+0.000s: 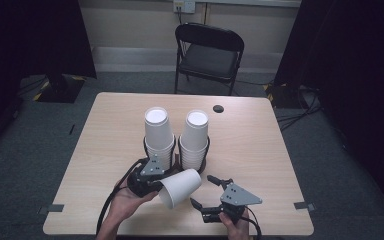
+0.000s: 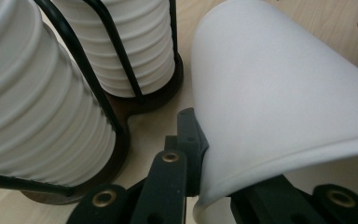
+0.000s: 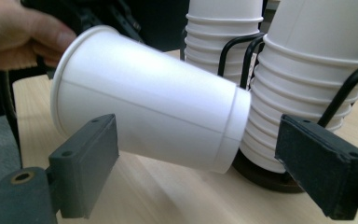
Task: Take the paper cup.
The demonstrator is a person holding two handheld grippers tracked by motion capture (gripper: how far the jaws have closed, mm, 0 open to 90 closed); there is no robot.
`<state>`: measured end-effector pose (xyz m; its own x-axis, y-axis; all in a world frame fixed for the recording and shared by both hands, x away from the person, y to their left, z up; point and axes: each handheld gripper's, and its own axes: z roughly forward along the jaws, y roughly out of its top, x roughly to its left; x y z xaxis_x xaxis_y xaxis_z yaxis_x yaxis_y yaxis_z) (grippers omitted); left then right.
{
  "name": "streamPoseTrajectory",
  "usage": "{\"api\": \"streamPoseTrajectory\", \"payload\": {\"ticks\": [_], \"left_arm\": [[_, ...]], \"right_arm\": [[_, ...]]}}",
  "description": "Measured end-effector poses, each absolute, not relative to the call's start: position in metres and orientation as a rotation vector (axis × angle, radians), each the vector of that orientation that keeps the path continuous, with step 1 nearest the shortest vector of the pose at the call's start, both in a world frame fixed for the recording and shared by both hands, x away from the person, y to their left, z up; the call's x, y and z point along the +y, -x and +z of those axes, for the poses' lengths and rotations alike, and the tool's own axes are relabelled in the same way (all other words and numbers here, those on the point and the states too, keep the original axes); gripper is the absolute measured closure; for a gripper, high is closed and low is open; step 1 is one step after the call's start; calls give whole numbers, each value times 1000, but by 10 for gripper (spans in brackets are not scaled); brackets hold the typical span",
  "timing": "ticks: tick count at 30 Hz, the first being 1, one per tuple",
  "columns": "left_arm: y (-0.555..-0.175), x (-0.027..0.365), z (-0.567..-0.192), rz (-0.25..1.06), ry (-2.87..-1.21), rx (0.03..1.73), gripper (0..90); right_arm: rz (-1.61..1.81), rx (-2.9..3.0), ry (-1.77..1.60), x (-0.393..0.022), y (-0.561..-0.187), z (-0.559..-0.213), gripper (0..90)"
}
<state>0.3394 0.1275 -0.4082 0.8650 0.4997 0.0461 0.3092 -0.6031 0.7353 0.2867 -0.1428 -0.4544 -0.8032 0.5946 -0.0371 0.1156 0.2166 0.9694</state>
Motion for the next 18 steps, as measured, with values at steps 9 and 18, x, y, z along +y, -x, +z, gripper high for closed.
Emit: {"api": "streamPoseTrajectory", "payload": {"ticks": [9,18], "left_arm": [[-345,121,-398,290,-2371,566,859],[-356,116,-397,179,-2450,611,862]], "right_arm": [[1543,2126,-585,-140,-286,-456,129],[1472,2153,-493,-130,-285,-461,141]]}}
